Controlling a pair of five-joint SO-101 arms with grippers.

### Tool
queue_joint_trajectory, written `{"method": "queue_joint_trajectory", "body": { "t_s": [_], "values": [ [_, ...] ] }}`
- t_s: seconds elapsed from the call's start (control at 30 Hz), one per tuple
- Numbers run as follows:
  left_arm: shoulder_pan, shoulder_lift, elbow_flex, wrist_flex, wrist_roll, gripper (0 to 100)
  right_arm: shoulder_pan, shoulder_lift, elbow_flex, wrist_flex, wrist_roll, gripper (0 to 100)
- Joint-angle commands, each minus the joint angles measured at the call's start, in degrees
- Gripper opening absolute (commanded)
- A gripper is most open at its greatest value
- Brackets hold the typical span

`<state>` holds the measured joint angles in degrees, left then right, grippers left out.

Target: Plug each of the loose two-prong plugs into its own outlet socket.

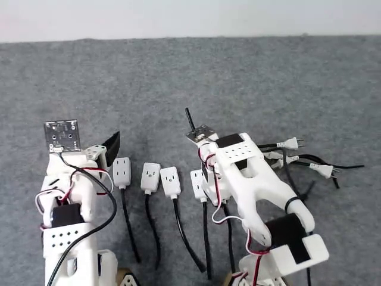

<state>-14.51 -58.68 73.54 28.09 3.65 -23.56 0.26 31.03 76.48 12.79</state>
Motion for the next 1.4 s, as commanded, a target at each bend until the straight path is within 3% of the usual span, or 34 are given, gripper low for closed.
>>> {"method": "queue_joint_trajectory", "body": {
  "t_s": [0.0, 0.4, 0.77, 1.0, 1.2, 1.3, 1.37],
  "values": [
    [1.49, 0.0, -0.48, -1.76, -2.02, 34, -3.82, -1.36, -5.63, 3.91, 0.53, 24.9],
    [2.02, -0.18, 0.57, -3.25, -2.64, 31, -6.2, -0.66, -0.62, -2.15, 0.62, 24.9],
    [2.02, -0.26, 0.57, -3.25, -2.64, 31, 2.68, -0.66, 1.32, -4.88, 2.37, 24.7],
    [2.02, -0.18, 0.57, -3.25, -2.64, 31, 2.51, -0.57, 5.89, -13.49, 3.16, 10.4],
    [2.11, -0.09, 0.57, -3.25, -2.64, 31, 2.51, -0.57, 8.97, -18.07, 3.43, 13.5],
    [2.11, -0.09, 0.57, -3.25, -2.64, 31, 2.77, -0.57, 9.05, -18.33, 3.43, 0.6],
    [2.11, -0.09, 0.66, -3.25, -2.64, 31, 2.86, -0.57, 9.05, -18.33, 3.43, 2.5]
  ]
}}
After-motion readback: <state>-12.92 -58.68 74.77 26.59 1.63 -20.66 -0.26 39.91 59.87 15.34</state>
